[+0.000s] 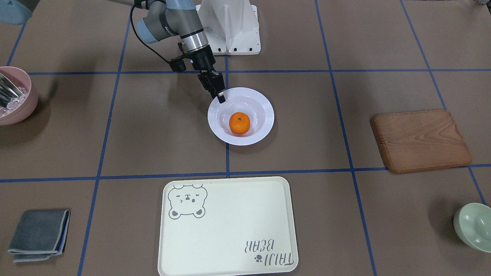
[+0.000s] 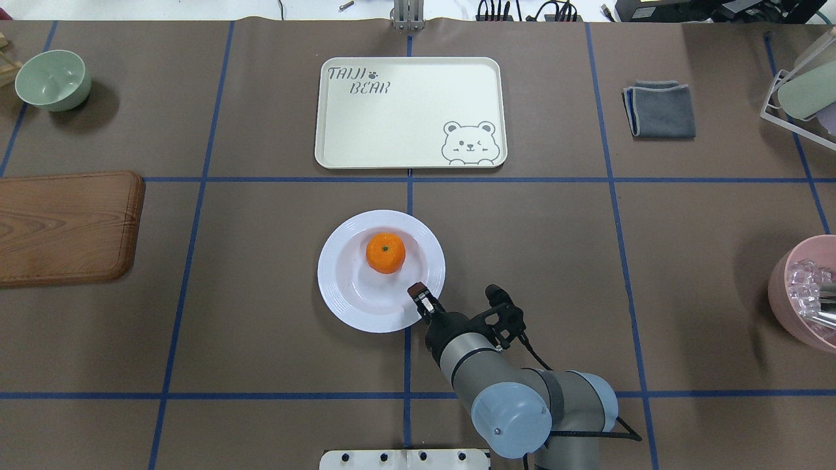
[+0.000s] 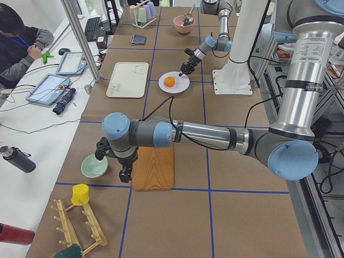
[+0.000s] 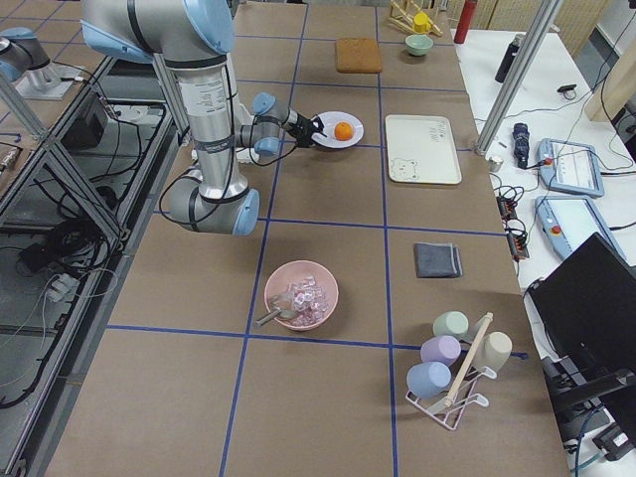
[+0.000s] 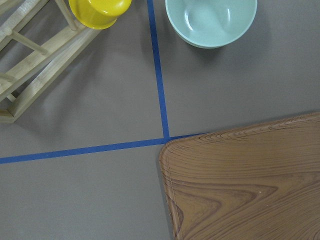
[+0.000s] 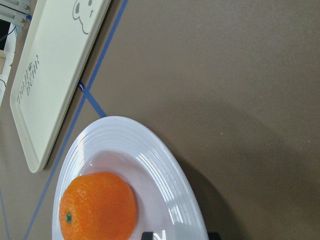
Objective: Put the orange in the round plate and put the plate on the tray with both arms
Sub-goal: 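Grasp the white plate rim with the right gripper and lift it, then carry the plate with the right gripper onto the cream bear tray and release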
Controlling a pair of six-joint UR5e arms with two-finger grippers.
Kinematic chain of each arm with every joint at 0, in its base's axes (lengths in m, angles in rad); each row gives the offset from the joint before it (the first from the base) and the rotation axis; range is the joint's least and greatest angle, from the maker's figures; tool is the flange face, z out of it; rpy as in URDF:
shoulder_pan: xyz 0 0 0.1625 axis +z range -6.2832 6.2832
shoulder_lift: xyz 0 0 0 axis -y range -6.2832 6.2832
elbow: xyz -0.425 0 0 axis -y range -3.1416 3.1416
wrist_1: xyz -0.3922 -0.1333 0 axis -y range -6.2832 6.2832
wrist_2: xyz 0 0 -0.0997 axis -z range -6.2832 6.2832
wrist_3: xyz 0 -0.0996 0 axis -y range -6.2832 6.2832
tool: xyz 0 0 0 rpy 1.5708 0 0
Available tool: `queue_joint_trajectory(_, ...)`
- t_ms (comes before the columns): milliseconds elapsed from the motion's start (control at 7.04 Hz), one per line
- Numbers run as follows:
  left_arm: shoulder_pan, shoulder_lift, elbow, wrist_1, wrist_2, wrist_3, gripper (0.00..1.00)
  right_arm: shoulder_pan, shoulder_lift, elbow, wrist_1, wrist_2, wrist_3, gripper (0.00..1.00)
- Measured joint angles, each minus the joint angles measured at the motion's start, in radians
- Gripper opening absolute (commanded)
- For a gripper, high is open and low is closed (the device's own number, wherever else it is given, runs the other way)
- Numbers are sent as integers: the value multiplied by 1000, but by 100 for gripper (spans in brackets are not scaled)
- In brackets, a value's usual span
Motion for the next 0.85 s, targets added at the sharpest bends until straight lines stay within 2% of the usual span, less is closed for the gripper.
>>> queue_joint_trajectory(142,0,0,0,0,0,0,99,3,4,-5,-1,1,2,0)
queue_joint_trajectory(568,0,6,0,0,-1,0,99,7,6,0,18,-1,7,0)
queue_joint_trajectory(852,-1,41,-28,1,-2,-2,99,10,3,10,118,-62,10,0)
